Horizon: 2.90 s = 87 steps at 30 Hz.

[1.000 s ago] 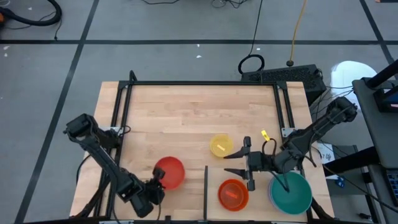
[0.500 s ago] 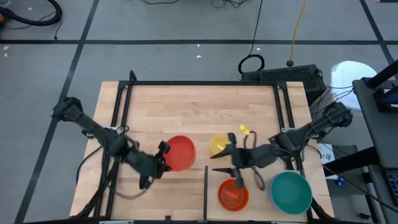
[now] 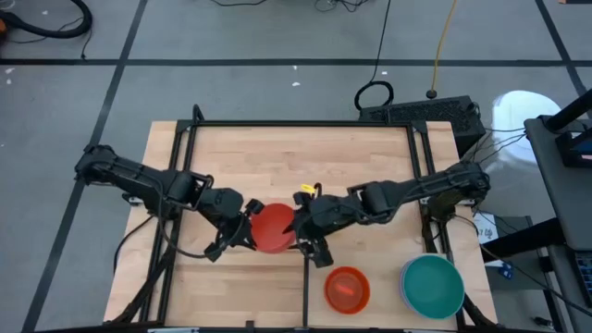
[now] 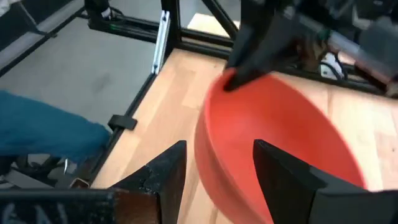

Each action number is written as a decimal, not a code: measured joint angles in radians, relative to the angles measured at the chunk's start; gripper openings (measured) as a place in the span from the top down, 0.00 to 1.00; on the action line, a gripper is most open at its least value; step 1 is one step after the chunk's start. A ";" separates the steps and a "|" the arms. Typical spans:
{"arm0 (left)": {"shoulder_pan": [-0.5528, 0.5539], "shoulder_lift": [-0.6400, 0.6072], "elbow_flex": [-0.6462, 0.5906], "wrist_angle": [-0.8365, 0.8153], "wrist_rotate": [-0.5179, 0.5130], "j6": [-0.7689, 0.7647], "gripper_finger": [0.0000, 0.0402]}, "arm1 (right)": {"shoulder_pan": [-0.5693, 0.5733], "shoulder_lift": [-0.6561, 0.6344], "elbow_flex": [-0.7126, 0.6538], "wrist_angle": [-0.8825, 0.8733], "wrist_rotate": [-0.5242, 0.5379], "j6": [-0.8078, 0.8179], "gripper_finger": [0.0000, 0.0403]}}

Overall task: Place and stack bowls onto a shelf
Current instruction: Stack the orange bowl on top of the green bowl on the shelf

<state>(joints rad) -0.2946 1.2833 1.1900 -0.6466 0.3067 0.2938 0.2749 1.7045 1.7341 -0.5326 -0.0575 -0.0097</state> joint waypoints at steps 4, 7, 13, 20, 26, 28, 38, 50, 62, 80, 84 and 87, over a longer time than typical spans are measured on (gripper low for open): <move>0.001 -0.001 0.027 -0.072 0.006 0.003 0.98 | -0.044 0.008 0.008 -0.012 -0.118 0.003 0.56; 0.001 -0.002 0.029 -0.086 0.005 0.004 0.97 | -0.067 0.021 0.009 -0.031 -0.193 0.004 0.56; 0.001 -0.004 0.029 -0.093 0.009 0.020 0.92 | -0.085 0.048 0.009 -0.068 -0.210 -0.022 0.64; 0.001 -0.003 0.030 -0.092 0.017 0.035 0.98 | -0.086 0.060 0.009 -0.067 -0.206 -0.127 0.75; 0.001 -0.004 0.029 -0.065 0.041 0.046 0.93 | -0.087 0.062 0.007 -0.072 -0.209 -0.160 0.82; 0.001 -0.004 0.029 -0.047 0.064 0.057 0.95 | -0.086 0.060 0.000 -0.067 -0.214 -0.173 0.82; 0.019 -0.004 0.029 -0.006 0.061 0.081 0.92 | -0.096 0.060 -0.004 -0.072 -0.337 -0.173 0.81; 0.010 -0.007 0.030 0.071 -0.117 0.076 0.79 | -0.093 0.060 -0.006 -0.102 -0.358 -0.213 0.99; -0.048 -0.005 0.032 0.256 -0.496 0.037 0.35 | -0.091 0.017 -0.006 -0.063 -0.037 -0.113 1.00; -0.245 0.091 0.031 0.355 -0.838 -0.363 0.57 | 0.102 -0.215 -0.005 -0.497 0.367 0.587 1.00; -0.262 0.146 0.031 0.362 -0.867 -0.406 0.61 | 0.156 -0.238 -0.004 -0.563 0.344 0.736 1.00; -0.262 0.176 0.031 0.361 -0.877 -0.445 0.63 | 0.194 -0.238 0.016 -0.572 0.310 0.805 1.00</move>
<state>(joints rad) -0.5561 1.4596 1.2209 -0.2853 -0.5699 -0.1510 0.4690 1.4670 1.7503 -1.1044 0.2523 0.7950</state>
